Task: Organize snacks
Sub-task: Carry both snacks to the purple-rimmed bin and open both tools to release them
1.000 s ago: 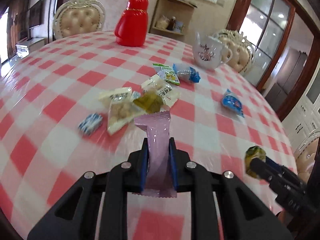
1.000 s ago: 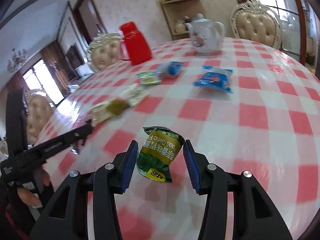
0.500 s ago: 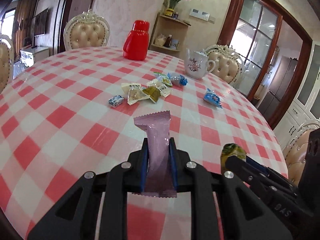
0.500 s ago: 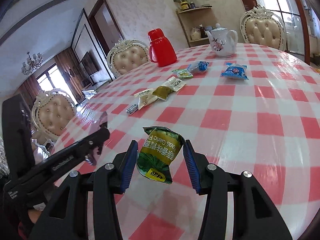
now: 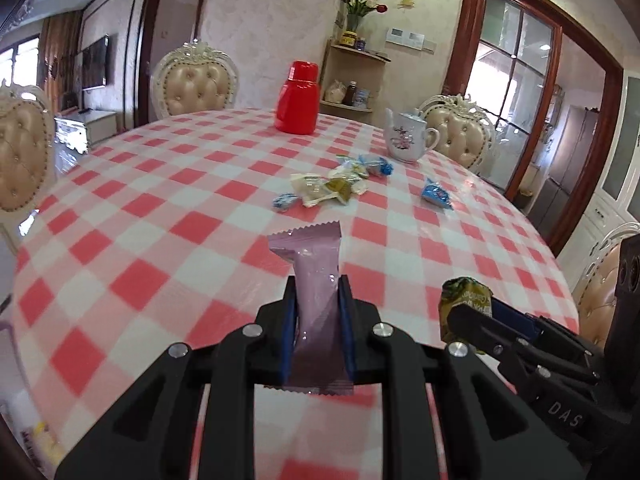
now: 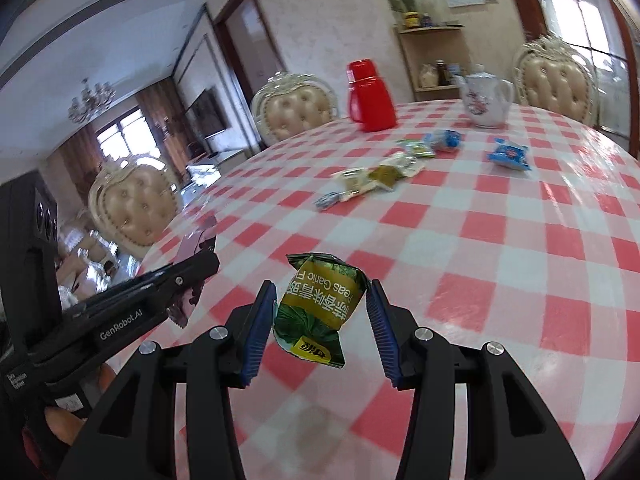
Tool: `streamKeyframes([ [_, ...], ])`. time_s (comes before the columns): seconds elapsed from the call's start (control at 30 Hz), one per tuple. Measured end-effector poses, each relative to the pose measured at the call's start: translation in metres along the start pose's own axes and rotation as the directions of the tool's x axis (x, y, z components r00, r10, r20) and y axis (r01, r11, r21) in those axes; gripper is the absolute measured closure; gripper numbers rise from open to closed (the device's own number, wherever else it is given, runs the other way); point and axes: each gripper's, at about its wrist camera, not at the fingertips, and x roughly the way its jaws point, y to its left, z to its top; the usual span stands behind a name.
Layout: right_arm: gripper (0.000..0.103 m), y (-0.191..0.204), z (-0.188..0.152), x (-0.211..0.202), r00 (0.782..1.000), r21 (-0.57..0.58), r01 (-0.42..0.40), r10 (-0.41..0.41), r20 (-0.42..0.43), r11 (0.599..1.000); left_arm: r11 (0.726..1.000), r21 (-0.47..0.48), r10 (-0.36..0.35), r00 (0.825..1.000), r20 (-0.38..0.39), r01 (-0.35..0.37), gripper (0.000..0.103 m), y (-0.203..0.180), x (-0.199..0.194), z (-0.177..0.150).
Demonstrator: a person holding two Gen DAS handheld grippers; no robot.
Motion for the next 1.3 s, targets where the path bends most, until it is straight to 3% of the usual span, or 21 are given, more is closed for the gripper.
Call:
streamKeyframes([
  [0.27,0.056,0.057,-0.016,-0.001,0.996,-0.104,-0.088,0.084,-0.039,0.991,0.998,-0.007,0.056,0.998,-0.016,-0.056,0.084,0.038,-0.038,-0.018],
  [0.57,0.056,0.14,-0.038,-0.006,0.972,-0.228,-0.231,0.217,-0.087,0.946,0.988,-0.068,0.141,0.988,0.057,-0.137,0.084,0.103,-0.112,-0.034],
  [0.77,0.056,0.2,-0.062,0.004,0.939,-0.315,-0.339,0.297,-0.177,0.886,0.965,-0.091,0.249,0.968,0.043,-0.244,0.084,0.157,-0.147,-0.048],
  [0.93,0.056,0.245,-0.09,0.013,0.908,-0.388,-0.409,0.325,-0.264,0.826,0.934,-0.099,0.342,0.939,-0.026,-0.343,0.083,0.202,-0.156,-0.064],
  [1.1,0.056,0.277,-0.114,0.022,0.861,-0.42,-0.496,0.367,-0.352,0.76,0.905,-0.114,0.404,0.912,-0.068,-0.41,0.083,0.235,-0.167,-0.075],
  [1.17,0.05,0.287,-0.122,0.021,0.833,-0.424,-0.544,0.401,-0.382,0.724,0.898,-0.117,0.418,0.905,-0.08,-0.425,0.081,0.24,-0.169,-0.076],
  [1.2,0.046,0.29,-0.124,0.021,0.832,-0.43,-0.546,0.405,-0.379,0.719,0.893,-0.125,0.426,0.901,-0.084,-0.433,0.065,0.244,-0.17,-0.076],
  [1.23,0.037,0.29,-0.123,0.018,0.836,-0.44,-0.543,0.411,-0.364,0.715,0.884,-0.145,0.437,0.896,-0.085,-0.445,0.032,0.247,-0.173,-0.076],
  [1.27,0.035,0.289,-0.122,0.016,0.839,-0.441,-0.539,0.415,-0.352,0.718,0.872,-0.171,0.455,0.888,-0.064,-0.459,0.02,0.249,-0.178,-0.075],
  [1.3,0.034,0.287,-0.119,0.014,0.842,-0.436,-0.536,0.421,-0.337,0.723,0.865,-0.185,0.467,0.883,-0.042,-0.467,0.017,0.248,-0.181,-0.075],
])
